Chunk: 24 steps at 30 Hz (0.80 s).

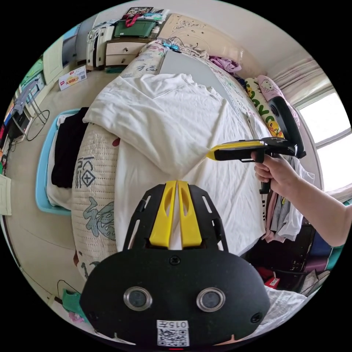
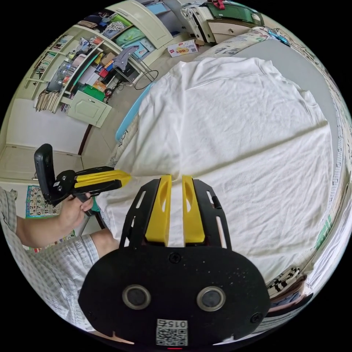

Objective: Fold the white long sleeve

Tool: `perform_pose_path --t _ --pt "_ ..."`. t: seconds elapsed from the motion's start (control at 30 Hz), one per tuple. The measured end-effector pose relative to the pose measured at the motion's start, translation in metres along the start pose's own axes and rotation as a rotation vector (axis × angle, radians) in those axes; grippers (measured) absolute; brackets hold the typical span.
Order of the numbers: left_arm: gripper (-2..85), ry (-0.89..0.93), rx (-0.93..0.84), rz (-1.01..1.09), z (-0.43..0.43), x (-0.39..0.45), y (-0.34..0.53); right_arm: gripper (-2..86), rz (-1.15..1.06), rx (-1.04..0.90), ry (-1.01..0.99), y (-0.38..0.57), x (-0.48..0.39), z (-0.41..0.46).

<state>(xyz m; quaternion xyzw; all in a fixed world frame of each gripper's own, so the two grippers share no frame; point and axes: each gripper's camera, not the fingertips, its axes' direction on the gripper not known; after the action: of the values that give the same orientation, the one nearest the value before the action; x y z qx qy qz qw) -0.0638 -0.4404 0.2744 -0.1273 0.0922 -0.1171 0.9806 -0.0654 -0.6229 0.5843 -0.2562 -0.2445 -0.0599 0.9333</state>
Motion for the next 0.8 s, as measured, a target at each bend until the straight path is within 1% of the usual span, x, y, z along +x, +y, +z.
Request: perform_pose_path --t 0.03,0.13,0.23,0.37,0.43,0.47,0.5,0.53,0.6,0.63,0.67,0.7,0.77,0.8 --pt "-0.8 0.003 -0.018 -0.007 0.003 -0.004 0.0 1.9 0.001 0.008 0.007 0.002 -0.005 -0.003" --pt "-0.8 0.014 0.002 0.0 0.0 -0.009 0.0 0.5 0.026 0.023 0.067 0.011 -0.015 -0.018" --pt "-0.8 0.013 0.03 0.047 -0.01 -0.008 -0.002 -0.1 0.033 0.1 0.036 0.027 -0.023 -0.05" --pt "-0.2 0.107 0.078 0.077 -0.026 -0.005 -0.009 -0.3 0.053 0.207 0.004 0.06 -0.033 -0.108" --pt "0.8 0.171 0.091 0.012 -0.027 -0.013 -0.01 -0.3 0.087 0.234 -0.008 0.076 -0.031 -0.126" --pt "5.8 0.24 0.111 -0.063 -0.023 -0.022 -0.009 -0.3 0.111 0.245 -0.022 0.085 -0.027 -0.133" --pt "8.3 0.284 0.117 -0.102 -0.019 -0.027 -0.009 -0.3 0.127 0.245 -0.032 0.089 -0.025 -0.135" --pt "10.9 0.374 0.105 -0.178 -0.009 -0.037 -0.009 -0.3 0.175 0.244 -0.068 0.096 -0.018 -0.137" --pt "13.0 0.48 0.123 -0.255 0.006 -0.05 -0.008 -0.3 0.208 0.273 -0.185 0.103 -0.012 -0.144" --pt "13.5 0.571 0.156 -0.295 0.017 -0.06 -0.008 -0.3 0.22 0.301 -0.267 0.107 -0.011 -0.151" --pt "13.7 0.718 0.19 -0.33 0.028 -0.071 -0.008 -0.3 0.218 0.325 -0.329 0.109 -0.013 -0.159" --pt "13.9 0.792 0.207 -0.351 0.033 -0.077 -0.009 -0.3 0.214 0.332 -0.35 0.11 -0.015 -0.163" --pt "15.2 1.087 0.279 -0.432 0.055 -0.094 -0.01 -0.4 0.193 0.343 -0.385 0.113 -0.024 -0.178" --pt "15.7 1.156 0.307 -0.445 0.059 -0.096 -0.01 -0.4 0.19 0.344 -0.391 0.114 -0.025 -0.181"
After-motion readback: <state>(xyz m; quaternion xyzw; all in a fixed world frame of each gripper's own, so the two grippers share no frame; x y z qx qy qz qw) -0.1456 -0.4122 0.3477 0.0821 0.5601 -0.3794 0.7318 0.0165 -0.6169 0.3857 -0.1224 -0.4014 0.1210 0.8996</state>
